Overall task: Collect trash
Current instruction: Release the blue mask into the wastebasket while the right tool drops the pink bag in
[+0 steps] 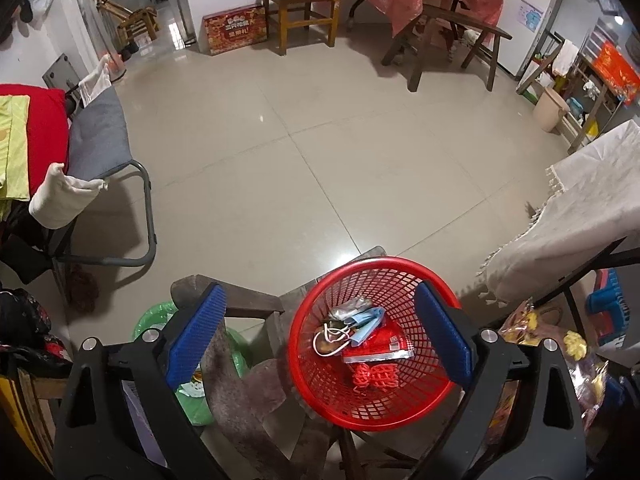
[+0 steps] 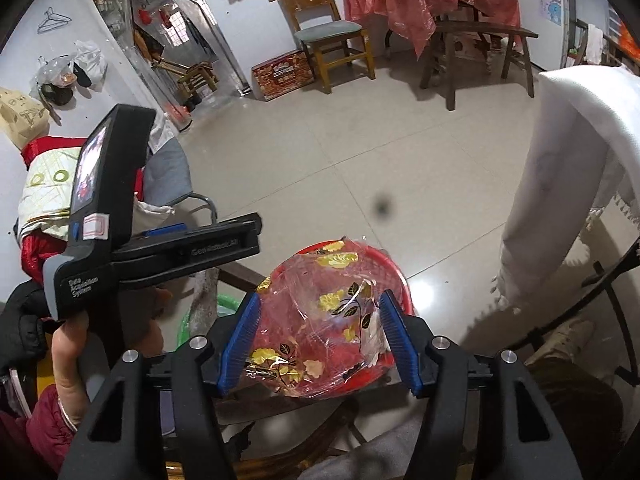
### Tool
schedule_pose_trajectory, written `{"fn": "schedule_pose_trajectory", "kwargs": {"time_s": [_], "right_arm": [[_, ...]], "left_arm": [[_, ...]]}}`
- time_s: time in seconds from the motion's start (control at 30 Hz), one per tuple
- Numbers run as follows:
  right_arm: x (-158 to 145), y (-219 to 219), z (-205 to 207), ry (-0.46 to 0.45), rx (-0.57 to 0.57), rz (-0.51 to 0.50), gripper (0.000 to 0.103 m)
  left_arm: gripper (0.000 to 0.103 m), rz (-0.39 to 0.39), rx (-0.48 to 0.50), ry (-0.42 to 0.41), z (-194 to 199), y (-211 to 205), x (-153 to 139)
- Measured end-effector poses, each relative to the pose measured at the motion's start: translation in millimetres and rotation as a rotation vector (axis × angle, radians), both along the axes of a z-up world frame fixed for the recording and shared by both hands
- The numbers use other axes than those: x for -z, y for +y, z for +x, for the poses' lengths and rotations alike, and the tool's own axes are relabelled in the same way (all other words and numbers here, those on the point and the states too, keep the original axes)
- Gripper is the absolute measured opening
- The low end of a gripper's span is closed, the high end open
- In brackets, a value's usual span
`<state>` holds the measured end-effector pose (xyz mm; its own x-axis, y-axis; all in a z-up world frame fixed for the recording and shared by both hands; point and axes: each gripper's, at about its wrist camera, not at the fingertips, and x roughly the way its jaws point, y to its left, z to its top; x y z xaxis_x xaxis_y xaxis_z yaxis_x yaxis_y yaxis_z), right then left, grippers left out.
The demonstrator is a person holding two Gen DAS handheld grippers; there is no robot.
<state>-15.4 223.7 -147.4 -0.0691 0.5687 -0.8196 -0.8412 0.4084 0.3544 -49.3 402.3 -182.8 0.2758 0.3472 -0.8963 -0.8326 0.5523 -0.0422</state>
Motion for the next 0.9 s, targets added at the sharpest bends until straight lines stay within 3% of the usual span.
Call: {"fn": "schedule_pose_trajectory", "kwargs": {"time_s": [0.1, 0.17, 0.2, 0.67, 0.9], "right_arm": [[1.5, 3.0, -2.3, -0.010, -0.018, 0.002, 0.069], [1.0, 2.7, -1.4, -0.021, -0.014, 0.006, 0.082], [-0.4, 1.6, -0.9, -0.018, -0.009, 0.017, 0.084], [-22.5, -20.2, 8.8, -0.081, 0.064, 0.061, 0.084], [-54.5, -50.7, -5.7, -0.172, 0.101, 0.100, 0.084]], "left_arm": [[0.092, 0.001, -0.015, -0.015, -3.4, 1.8, -2.5], [0.092, 0.004, -0.026, -0.024, -5.6, 3.0, -3.7], [0.092, 0.001, -0.029, -0.025, -6.1, 3.7, -3.6], [0.092, -0.003, -0.006, -0.031, -0.3, -3.2, -9.7], [0.092, 0.017, 0.095, -0.033, 11.5, -26.4, -21.8]]}}
